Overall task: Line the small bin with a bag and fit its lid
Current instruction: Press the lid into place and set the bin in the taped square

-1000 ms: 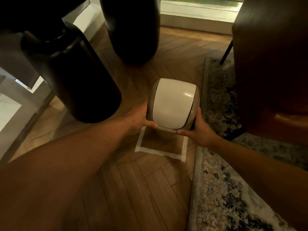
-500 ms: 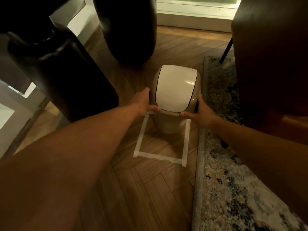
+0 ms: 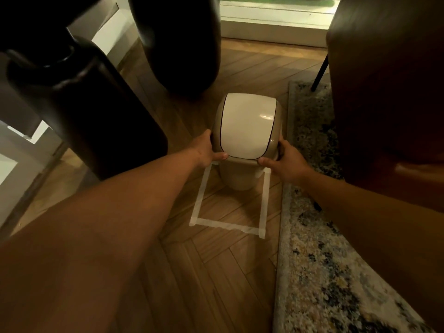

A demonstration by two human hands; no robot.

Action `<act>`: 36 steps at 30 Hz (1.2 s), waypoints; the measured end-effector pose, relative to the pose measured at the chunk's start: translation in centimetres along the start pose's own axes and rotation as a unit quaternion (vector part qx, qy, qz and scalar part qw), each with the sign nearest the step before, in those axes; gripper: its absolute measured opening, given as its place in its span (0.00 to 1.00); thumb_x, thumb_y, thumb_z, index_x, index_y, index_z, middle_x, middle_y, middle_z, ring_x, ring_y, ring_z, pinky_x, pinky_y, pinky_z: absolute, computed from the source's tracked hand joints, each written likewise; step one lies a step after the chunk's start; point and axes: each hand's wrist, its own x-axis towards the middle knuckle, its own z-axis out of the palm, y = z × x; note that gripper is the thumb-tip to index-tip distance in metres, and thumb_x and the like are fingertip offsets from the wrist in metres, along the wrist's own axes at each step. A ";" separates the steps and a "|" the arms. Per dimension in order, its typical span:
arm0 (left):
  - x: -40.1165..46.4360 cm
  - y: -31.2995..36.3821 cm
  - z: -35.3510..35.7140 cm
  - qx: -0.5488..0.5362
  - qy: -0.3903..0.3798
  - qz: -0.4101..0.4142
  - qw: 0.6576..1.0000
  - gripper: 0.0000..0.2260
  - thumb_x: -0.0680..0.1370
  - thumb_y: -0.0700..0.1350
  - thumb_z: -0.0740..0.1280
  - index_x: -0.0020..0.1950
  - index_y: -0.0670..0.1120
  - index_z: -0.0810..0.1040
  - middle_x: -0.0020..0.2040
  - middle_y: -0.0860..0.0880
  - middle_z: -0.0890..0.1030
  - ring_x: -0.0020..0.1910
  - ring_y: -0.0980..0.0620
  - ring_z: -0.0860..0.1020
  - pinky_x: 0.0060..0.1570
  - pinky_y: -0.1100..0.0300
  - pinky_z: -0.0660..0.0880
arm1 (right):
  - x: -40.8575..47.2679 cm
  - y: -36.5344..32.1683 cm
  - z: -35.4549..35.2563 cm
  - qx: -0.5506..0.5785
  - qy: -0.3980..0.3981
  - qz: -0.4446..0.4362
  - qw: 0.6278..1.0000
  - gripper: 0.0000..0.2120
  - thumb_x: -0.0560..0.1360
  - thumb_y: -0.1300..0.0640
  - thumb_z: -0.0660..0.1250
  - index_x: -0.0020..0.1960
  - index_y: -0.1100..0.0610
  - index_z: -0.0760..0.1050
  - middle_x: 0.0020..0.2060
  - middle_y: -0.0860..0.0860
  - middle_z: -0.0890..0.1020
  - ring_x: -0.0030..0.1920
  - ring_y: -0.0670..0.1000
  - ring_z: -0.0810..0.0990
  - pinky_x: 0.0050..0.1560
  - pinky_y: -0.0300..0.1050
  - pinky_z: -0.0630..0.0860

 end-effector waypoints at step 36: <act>-7.5 -3.6 1.5 -0.032 -0.019 0.000 0.999 0.39 0.72 0.47 0.77 0.77 0.46 0.60 0.76 0.44 0.68 0.75 0.44 0.66 0.70 0.50 0.66 | -9.2 -0.2 2.0 -0.012 -0.031 0.013 0.999 0.45 0.73 0.52 0.78 0.81 0.43 0.55 0.71 0.49 0.75 0.56 0.50 0.81 0.32 0.36 0.80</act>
